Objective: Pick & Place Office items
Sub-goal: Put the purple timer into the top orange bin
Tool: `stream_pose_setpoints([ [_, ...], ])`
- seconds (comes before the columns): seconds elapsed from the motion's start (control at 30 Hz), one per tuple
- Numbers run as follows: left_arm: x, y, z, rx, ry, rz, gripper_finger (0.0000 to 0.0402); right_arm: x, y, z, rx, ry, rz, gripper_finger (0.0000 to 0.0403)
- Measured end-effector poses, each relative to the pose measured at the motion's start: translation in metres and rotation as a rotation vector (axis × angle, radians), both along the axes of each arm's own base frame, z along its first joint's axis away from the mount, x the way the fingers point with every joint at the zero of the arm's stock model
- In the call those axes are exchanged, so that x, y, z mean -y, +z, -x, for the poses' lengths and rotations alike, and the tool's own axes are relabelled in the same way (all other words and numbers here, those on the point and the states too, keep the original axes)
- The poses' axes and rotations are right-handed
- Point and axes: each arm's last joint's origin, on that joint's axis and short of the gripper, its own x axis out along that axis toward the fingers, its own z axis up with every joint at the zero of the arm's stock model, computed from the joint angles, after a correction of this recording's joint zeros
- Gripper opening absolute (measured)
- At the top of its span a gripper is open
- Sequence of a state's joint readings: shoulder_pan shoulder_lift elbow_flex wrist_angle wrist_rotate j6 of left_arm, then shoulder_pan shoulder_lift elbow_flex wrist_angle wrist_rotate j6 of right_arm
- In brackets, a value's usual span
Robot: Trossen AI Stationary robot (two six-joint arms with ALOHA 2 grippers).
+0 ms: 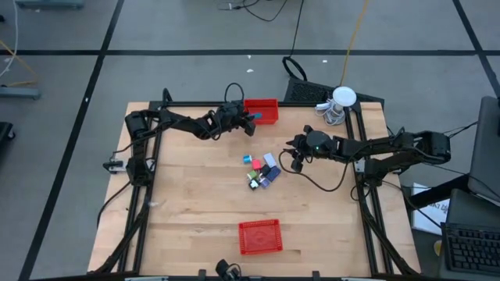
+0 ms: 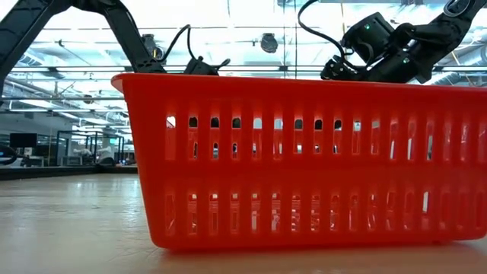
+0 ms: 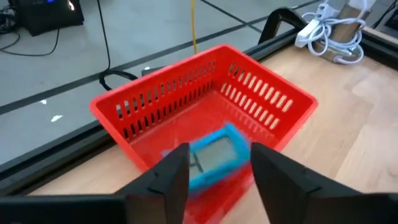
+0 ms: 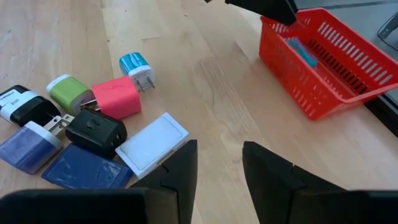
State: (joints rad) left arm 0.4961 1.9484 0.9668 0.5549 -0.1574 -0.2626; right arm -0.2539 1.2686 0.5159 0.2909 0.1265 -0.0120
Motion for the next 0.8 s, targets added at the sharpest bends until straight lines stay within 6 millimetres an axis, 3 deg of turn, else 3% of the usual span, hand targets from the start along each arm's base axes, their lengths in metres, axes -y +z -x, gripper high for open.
stream_pose_setpoints([
  [0.13,0.0,0.003,0.001,-0.011,-0.015,-0.02,0.0205,0.0,0.0,0.0,0.0,0.0,0.0,0.0116],
  [0.23,0.003,0.019,0.002,0.021,-0.033,-0.043,0.0222,0.0,0.0,0.0,0.0,0.0,0.0,0.0116],
  [0.47,0.022,0.082,0.016,0.037,-0.099,-0.166,0.0244,-0.001,0.0,-0.001,0.009,0.021,-0.016,0.0116],
  [0.67,0.054,0.139,0.044,0.089,-0.133,-0.153,0.0254,-0.008,0.003,-0.006,0.08,0.203,-0.114,0.0116],
  [0.8,0.076,0.167,0.06,0.15,-0.165,-0.14,0.0259,-0.023,-0.008,-0.014,0.047,0.334,-0.111,0.0122],
])
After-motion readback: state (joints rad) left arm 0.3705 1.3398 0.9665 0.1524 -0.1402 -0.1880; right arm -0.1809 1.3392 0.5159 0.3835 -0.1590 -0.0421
